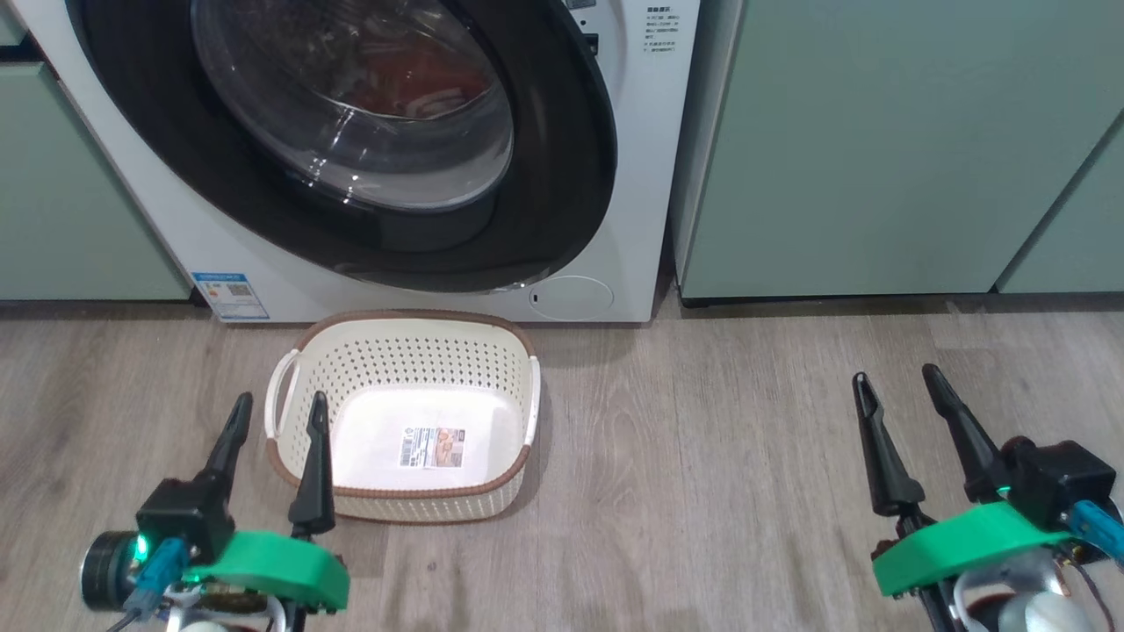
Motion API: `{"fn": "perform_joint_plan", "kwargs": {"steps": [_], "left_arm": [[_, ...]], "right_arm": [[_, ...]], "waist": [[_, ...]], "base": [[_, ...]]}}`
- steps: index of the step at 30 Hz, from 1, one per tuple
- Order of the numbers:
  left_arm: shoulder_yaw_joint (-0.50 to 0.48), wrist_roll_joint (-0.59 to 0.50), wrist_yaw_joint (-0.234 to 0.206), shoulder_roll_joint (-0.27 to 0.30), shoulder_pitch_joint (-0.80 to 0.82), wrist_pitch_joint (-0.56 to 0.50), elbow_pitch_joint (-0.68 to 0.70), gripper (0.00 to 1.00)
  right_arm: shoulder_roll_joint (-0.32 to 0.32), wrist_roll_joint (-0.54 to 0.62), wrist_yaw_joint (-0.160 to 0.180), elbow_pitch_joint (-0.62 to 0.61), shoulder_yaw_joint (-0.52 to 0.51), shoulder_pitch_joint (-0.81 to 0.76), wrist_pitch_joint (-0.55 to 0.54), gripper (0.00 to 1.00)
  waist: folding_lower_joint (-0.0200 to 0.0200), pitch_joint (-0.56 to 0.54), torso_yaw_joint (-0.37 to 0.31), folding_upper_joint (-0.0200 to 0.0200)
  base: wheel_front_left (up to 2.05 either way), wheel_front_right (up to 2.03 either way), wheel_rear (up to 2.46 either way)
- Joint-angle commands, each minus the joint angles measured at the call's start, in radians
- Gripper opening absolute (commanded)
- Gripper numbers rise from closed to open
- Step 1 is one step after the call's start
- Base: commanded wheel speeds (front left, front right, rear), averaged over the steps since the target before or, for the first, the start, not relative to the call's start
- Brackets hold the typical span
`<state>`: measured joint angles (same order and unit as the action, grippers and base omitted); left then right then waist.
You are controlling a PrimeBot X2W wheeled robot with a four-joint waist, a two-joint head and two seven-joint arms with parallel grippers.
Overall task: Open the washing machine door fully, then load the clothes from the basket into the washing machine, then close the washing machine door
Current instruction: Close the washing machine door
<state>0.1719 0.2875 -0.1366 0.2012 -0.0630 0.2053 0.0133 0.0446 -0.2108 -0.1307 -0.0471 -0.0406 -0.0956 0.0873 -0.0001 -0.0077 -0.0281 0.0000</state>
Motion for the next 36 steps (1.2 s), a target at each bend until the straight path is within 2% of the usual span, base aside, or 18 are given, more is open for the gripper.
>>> {"fn": "perform_joint_plan", "kwargs": {"steps": [1,19,20,21,22,23,30,36], "left_arm": [[-0.032,-0.008,-0.008,0.021,0.036,0.011,0.027,1.0],[-0.03,-0.004,-0.023,0.029,0.044,0.011,0.026,1.0],[-0.029,0.0,-0.024,0.027,0.046,0.01,0.029,1.0],[-0.029,0.0,-0.024,0.027,0.046,0.01,0.029,1.0],[-0.031,0.002,-0.025,0.028,0.046,0.009,0.03,1.0],[-0.033,0.002,-0.028,0.03,0.047,0.008,0.032,1.0],[-0.035,0.003,-0.033,0.035,0.072,0.004,0.045,1.0],[-0.028,0.009,-0.034,0.019,0.126,0.013,0.053,1.0]], "right_arm": [[0.006,0.002,0.0,-0.04,0.018,0.024,0.001,1.0],[0.006,-0.012,0.0,-0.031,0.021,0.035,0.009,1.0],[0.006,-0.022,0.0,-0.028,0.019,0.036,0.014,0.86],[0.006,-0.022,0.0,-0.028,0.019,0.036,0.014,0.86],[0.006,-0.032,0.0,-0.026,0.017,0.037,0.02,0.39],[0.006,-0.039,0.0,-0.023,0.02,0.04,0.022,0.0],[0.006,-0.03,0.0,0.009,0.019,0.105,0.023,0.0],[0.006,0.005,0.0,0.065,0.036,0.231,0.014,0.0]], "waist": [[0.0001,-0.001,0.001,0.0],[0.0001,0.001,0.002,0.0],[0.0001,0.001,0.003,0.0],[0.0001,0.001,0.003,0.0],[0.0001,0.002,0.003,0.0],[0.0001,0.004,0.004,0.0],[0.0001,0.027,0.055,0.0],[0.0001,0.078,0.16,0.0]], "base": [[0.0,0.0,0.0],[0.0,0.0,0.0],[0.0,0.0,0.0],[0.0,0.0,0.0],[0.0,0.0,0.0],[0.0,0.0,0.0],[0.0,0.0,0.0],[0.0,0.0,0.0]]}}
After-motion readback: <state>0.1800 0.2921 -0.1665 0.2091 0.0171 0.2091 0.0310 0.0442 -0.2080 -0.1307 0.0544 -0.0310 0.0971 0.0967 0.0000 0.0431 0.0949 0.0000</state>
